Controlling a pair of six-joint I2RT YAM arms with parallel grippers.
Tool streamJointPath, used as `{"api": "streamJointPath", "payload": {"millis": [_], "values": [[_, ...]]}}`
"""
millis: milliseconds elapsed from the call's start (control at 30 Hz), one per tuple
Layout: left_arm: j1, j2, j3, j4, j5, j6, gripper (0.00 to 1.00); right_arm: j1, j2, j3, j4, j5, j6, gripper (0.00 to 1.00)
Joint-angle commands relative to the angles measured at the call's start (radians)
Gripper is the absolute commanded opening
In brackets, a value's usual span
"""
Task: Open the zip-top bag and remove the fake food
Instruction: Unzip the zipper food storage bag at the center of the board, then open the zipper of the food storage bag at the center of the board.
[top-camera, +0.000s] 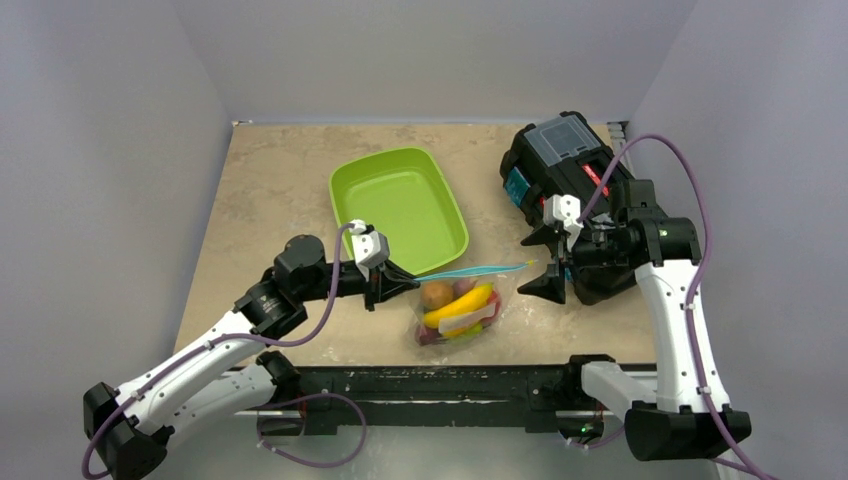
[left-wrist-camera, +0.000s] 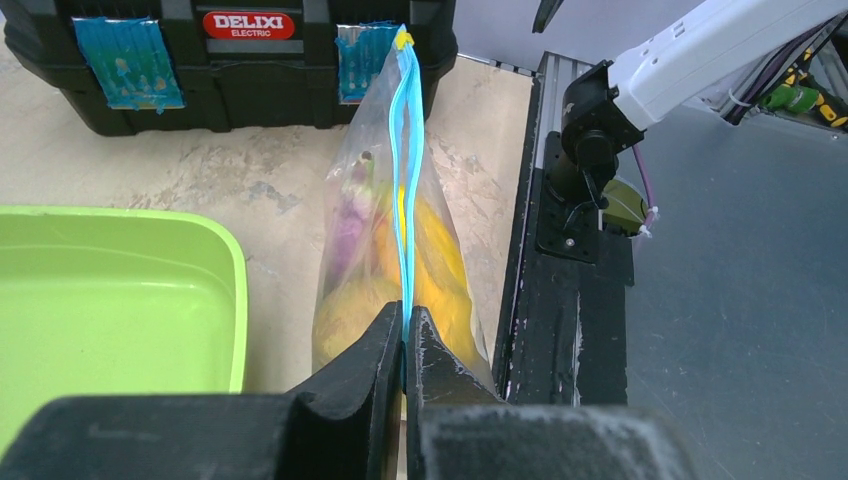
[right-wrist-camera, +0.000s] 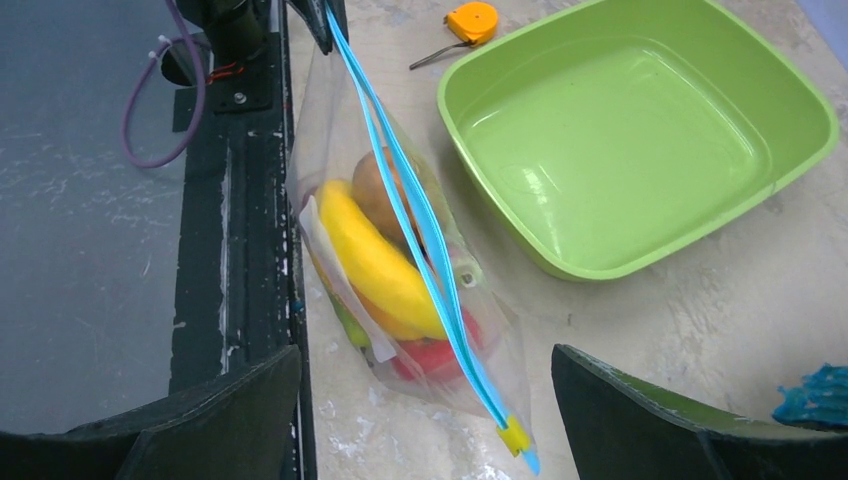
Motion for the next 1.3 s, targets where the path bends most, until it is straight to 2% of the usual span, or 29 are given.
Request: {"api": "streamJointPath", "payload": {"millis": [0, 467, 800, 1267], "values": [[-0.010, -0.020, 0.008, 0.031, 0.015, -0.016, 0.00, 0.039, 0.013, 0.035, -0.003, -0.005, 0.001, 0.94], [-0.041, -0.076, -0.036, 0.023, -0.003, -0.046, 0.00, 0.130, 0.042, 0.052, -0.002, -0.006, 0.027, 0.92], [-0.078, -0.086, -0.032, 0.012, -0.041, -0.046, 0.00, 0.217, 0.098, 0.108, 0.010, 0.032, 0.050, 0.85], [-0.110, -0.069, -0.010, 0.012, -0.086, -0.042, 0.00, 0.235, 0.113, 0.157, 0.100, 0.030, 0.173, 0.78]]}}
